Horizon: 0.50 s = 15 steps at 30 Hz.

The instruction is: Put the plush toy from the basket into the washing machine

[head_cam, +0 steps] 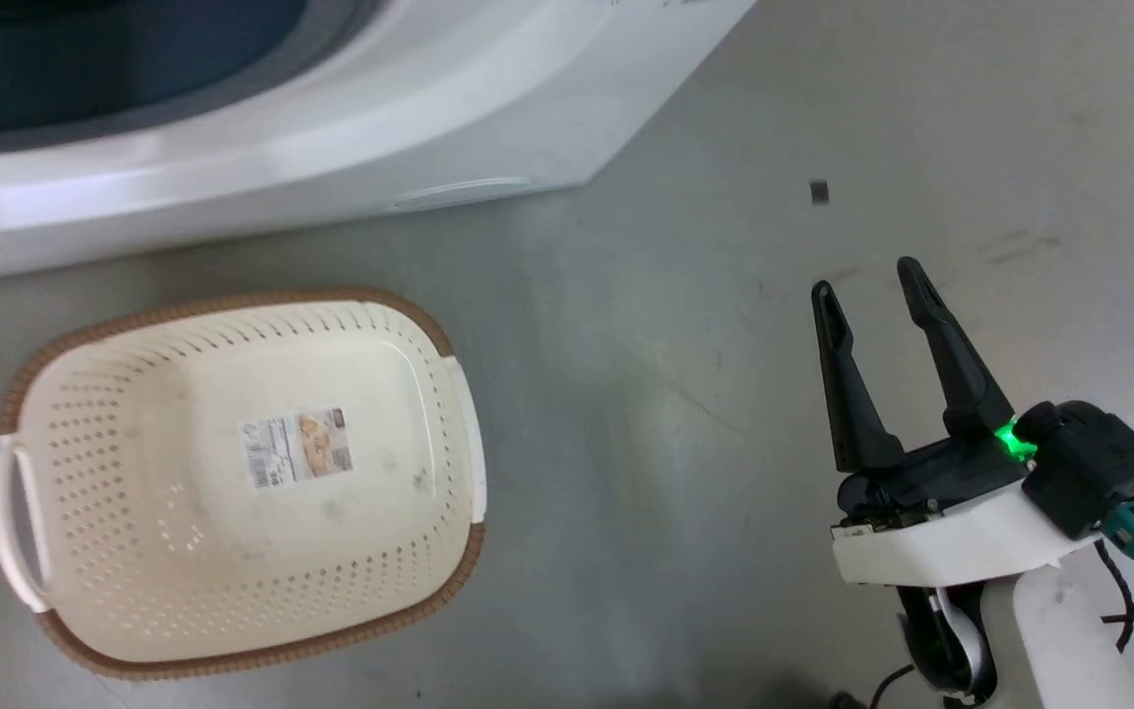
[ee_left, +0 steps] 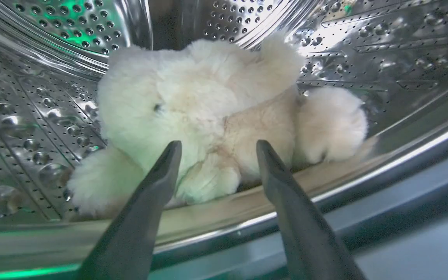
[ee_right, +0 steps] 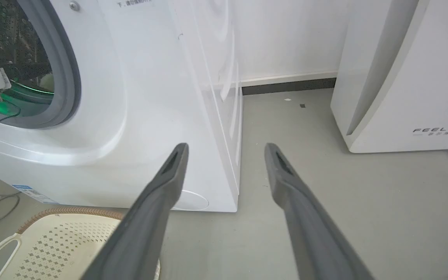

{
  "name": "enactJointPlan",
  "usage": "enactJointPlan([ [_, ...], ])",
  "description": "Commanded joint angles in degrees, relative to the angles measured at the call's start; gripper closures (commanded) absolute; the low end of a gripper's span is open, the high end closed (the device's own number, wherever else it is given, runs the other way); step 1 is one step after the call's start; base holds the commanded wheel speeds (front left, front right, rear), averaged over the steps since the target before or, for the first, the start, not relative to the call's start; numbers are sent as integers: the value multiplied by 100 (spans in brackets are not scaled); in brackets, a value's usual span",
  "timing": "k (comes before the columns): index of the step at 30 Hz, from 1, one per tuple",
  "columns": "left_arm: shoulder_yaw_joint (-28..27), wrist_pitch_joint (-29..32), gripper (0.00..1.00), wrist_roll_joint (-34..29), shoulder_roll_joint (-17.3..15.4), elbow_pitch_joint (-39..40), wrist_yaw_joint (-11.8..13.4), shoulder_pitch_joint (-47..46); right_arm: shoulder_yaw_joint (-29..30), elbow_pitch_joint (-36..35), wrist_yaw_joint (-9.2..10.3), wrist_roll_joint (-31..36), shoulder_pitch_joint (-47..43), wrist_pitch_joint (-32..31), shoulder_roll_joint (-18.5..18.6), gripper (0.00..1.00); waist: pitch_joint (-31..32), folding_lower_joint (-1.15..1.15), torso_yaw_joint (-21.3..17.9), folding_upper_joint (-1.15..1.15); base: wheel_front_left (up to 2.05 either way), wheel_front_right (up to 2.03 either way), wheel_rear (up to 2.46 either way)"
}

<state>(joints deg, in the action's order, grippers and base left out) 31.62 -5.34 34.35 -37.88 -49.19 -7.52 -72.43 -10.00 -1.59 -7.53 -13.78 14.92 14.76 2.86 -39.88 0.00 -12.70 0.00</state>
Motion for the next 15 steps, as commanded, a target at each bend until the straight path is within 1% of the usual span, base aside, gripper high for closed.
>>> enactJointPlan([
  [1, 28, -63, 0, 37, 15, -41, 4, 112, 13, 18, 4, 61, 47, 24, 1, 0, 243, 0, 91, 0, 0, 0, 0],
  [5, 188, -511, 0, 249, 214, -181, 4, 469, 73, 101, 4, 153, -9, 24, 1, 0, 705, 0, 225, 0, 0, 0, 0],
  [8, 182, -826, 0, 343, 396, -230, 4, 783, 141, 162, 4, 228, -88, 24, 1, 0, 1103, 0, 346, 0, 0, 0, 0],
  [10, 98, -932, 0, 358, 512, -139, 23, 1017, 193, 192, 4, 271, -151, 24, 1, 0, 1352, 0, 425, 0, 0, 0, 0],
  [12, -131, -958, 0, 335, 626, 200, 110, 1285, 258, 222, 4, 317, -229, 24, 1, 0, 1614, 0, 518, 0, 0, 0, 0],
  [15, -681, -962, 0, 120, 771, 1136, 323, 1976, 334, 255, 4, 373, -365, 24, 1, 0, 1961, 0, 642, 0, 0, 0, 0],
])
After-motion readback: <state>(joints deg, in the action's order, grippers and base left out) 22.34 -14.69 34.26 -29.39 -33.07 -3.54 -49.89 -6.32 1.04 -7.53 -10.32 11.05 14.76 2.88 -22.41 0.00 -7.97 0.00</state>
